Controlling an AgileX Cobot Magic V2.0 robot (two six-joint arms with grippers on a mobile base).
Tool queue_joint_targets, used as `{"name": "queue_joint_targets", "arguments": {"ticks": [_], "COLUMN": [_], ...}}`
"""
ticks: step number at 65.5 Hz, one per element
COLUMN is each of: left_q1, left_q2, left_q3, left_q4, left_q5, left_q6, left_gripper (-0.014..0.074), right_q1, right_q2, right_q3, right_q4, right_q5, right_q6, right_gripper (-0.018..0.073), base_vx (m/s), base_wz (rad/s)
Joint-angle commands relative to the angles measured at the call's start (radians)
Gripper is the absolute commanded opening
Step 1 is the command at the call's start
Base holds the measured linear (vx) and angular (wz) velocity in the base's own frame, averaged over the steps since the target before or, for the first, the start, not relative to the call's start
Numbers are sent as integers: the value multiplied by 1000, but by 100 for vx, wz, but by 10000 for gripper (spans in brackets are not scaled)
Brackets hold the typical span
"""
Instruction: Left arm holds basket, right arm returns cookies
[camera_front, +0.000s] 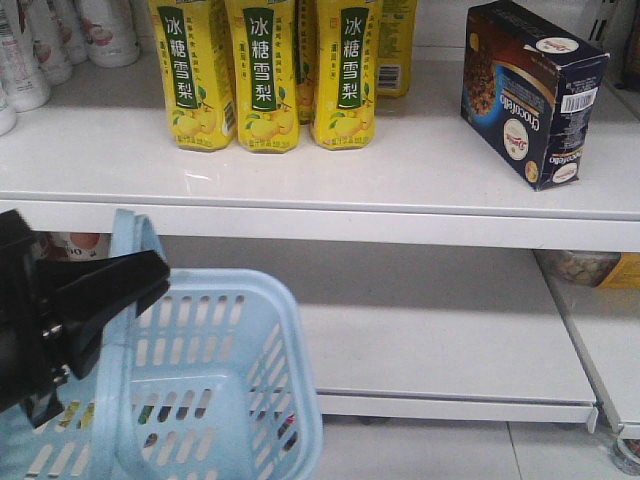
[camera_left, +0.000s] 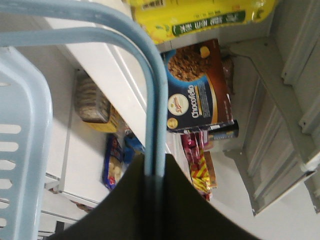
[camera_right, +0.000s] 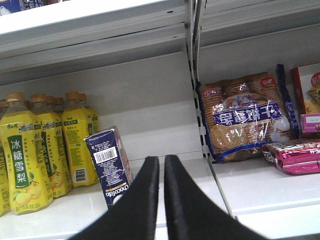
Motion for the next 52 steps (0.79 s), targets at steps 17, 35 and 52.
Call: {"name": "queue_joint_targets", "arguments": {"ticks": [17, 35, 52], "left_q1": [265, 465, 569], "left_q2": [-217, -357, -422], "left_q3": [184, 294, 341], "left_q4": [-27, 32, 62], "left_q5": [95, 107, 99], "left_q6": [4, 12, 12], "left_gripper": [0, 0, 0], "right_q1": [-4, -4, -4], "right_q2": [14, 14, 14], "right_q3": [-21, -21, -21], "right_q4": [-23, -23, -23], "right_q5": [-41, -43, -43], "right_q6": [-4, -4, -4], "right_gripper": [-11, -11, -11], "base_vx": [0, 0, 0], "base_wz": [0, 0, 0]}}
